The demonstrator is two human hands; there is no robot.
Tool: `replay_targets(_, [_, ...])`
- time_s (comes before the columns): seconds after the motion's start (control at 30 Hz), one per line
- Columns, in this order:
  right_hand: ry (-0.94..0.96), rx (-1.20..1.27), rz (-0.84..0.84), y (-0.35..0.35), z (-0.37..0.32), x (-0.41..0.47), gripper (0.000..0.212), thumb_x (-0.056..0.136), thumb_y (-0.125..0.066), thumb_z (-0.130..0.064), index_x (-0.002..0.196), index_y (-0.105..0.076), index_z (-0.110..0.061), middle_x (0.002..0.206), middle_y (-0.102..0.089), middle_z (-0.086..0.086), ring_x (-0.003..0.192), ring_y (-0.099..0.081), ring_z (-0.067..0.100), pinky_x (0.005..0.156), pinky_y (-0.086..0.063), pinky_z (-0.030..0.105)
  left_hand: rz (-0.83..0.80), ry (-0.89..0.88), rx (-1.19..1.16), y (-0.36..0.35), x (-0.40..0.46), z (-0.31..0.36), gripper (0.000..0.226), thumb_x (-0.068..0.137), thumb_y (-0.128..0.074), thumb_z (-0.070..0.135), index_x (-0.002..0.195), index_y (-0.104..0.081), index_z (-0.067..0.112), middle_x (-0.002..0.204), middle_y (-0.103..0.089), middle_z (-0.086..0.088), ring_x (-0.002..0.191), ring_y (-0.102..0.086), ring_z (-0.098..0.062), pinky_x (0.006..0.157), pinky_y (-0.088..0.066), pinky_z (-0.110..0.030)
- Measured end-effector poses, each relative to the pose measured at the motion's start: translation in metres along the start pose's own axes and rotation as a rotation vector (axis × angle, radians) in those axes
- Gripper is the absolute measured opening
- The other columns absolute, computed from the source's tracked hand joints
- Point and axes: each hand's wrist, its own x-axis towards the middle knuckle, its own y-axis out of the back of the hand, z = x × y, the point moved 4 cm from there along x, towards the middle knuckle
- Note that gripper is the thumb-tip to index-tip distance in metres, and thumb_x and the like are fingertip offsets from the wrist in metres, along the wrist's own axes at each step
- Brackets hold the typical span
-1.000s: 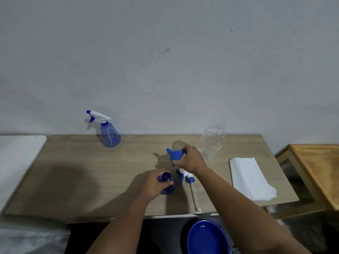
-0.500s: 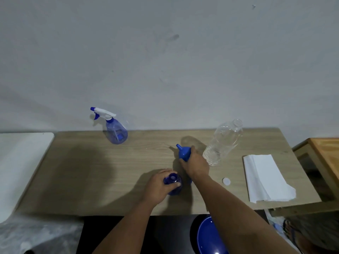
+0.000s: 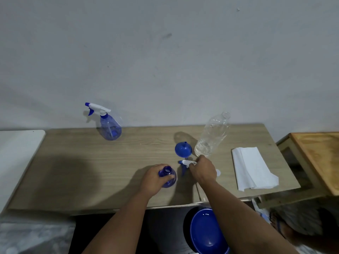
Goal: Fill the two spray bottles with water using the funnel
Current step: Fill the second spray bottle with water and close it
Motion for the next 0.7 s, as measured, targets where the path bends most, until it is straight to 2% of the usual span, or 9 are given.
replay_targets(0.07, [-0.063, -0.005, -0.043, -0.006, 0.015, 0.004, 0.043, 0.093, -0.066, -0.052, 0.115, -0.064, -0.015, 0.111, -0.073, 0.005, 0.104, -0.07, 0.027, 0.078, -0.048, 0.037, 0.005, 0.014, -0.003, 0.0, 0.0, -0.001, 0.032, 0.072, -0.08, 0.038, 0.101, -0.074, 0.027, 0.098, -0.073, 0.011, 0.093, -0.067, -0.006, 0.085, -0.051, -0.025])
replay_targets(0.13, [-0.089, 0.038, -0.087, -0.016, 0.025, 0.009, 0.049, 0.088, -0.068, -0.059, 0.113, -0.071, -0.017, 0.102, -0.075, 0.002, 0.095, -0.071, 0.024, 0.076, -0.054, 0.037, 0.008, 0.025, -0.01, -0.001, -0.002, -0.003, 0.034, 0.072, -0.08, 0.041, 0.103, -0.074, 0.027, 0.099, -0.073, 0.011, 0.095, -0.068, -0.006, 0.087, -0.052, -0.026])
replay_targets(0.23, [-0.106, 0.099, -0.105, -0.026, 0.031, 0.014, 0.042, 0.088, -0.072, -0.052, 0.11, -0.074, -0.017, 0.098, -0.075, 0.004, 0.09, -0.072, 0.025, 0.078, -0.06, 0.039, 0.009, 0.072, -0.041, -0.001, -0.003, -0.007, 0.036, 0.072, -0.079, 0.045, 0.104, -0.074, 0.03, 0.097, -0.075, 0.011, 0.095, -0.069, -0.008, 0.089, -0.056, -0.034])
replay_targets(0.37, [-0.051, 0.14, -0.098, -0.027, 0.025, 0.016, 0.032, 0.088, -0.076, -0.045, 0.095, -0.076, -0.015, 0.089, -0.074, 0.007, 0.085, -0.071, 0.028, 0.069, -0.049, 0.032, 0.022, 0.128, -0.085, -0.002, -0.003, -0.009, 0.035, 0.067, -0.08, 0.04, 0.101, -0.073, 0.036, 0.099, -0.077, 0.006, 0.097, -0.071, -0.015, 0.095, -0.055, -0.041])
replay_targets(0.47, [0.016, 0.291, -0.058, -0.015, 0.013, 0.014, 0.032, 0.088, -0.077, -0.046, 0.085, -0.078, -0.015, 0.075, -0.072, 0.001, 0.078, -0.07, 0.022, 0.066, -0.043, 0.029, 0.039, 0.126, -0.109, -0.005, -0.005, -0.016, 0.039, 0.063, -0.079, 0.042, 0.1, -0.068, 0.046, 0.108, -0.075, 0.002, 0.105, -0.07, -0.02, 0.101, -0.051, -0.044])
replay_targets(0.53, [0.09, 0.42, 0.0, 0.006, -0.003, 0.011, 0.03, 0.09, -0.078, -0.042, 0.078, -0.076, -0.015, 0.062, -0.063, -0.007, 0.065, -0.061, 0.014, 0.062, -0.04, 0.029, 0.042, 0.123, -0.103, -0.009, -0.002, -0.029, 0.045, 0.062, -0.077, 0.047, 0.107, -0.069, 0.042, 0.11, -0.075, 0.002, 0.106, -0.069, -0.02, 0.1, -0.051, -0.046])
replay_targets(0.6, [0.169, 0.586, 0.053, 0.034, -0.026, 0.004, 0.039, 0.092, -0.076, -0.037, 0.066, -0.063, -0.012, 0.054, -0.052, -0.008, 0.054, -0.048, 0.011, 0.06, -0.04, 0.029, 0.047, 0.131, -0.1, -0.009, -0.004, -0.024, 0.05, 0.065, -0.079, 0.043, 0.113, -0.071, 0.033, 0.11, -0.075, 0.003, 0.105, -0.069, -0.019, 0.1, -0.051, -0.044])
replay_targets(0.63, [0.202, 0.687, 0.065, 0.048, -0.039, -0.001, 0.041, 0.093, -0.075, -0.035, 0.066, -0.061, -0.008, 0.054, -0.051, -0.006, 0.053, -0.047, 0.013, 0.06, -0.043, 0.03, 0.052, 0.139, -0.096, -0.009, -0.005, -0.02, 0.049, 0.067, -0.081, 0.037, 0.115, -0.071, 0.027, 0.109, -0.075, 0.002, 0.104, -0.069, -0.019, 0.1, -0.052, -0.042])
replay_targets(0.7, [0.259, 0.882, 0.064, 0.073, -0.066, -0.014, 0.031, 0.094, -0.077, -0.032, 0.079, -0.069, -0.006, 0.062, -0.059, -0.001, 0.058, -0.058, 0.016, 0.057, -0.052, 0.033, 0.058, 0.158, -0.076, -0.008, -0.006, -0.014, 0.043, 0.074, -0.084, 0.023, 0.114, -0.072, 0.018, 0.106, -0.075, 0.0, 0.103, -0.069, -0.02, 0.097, -0.051, -0.037])
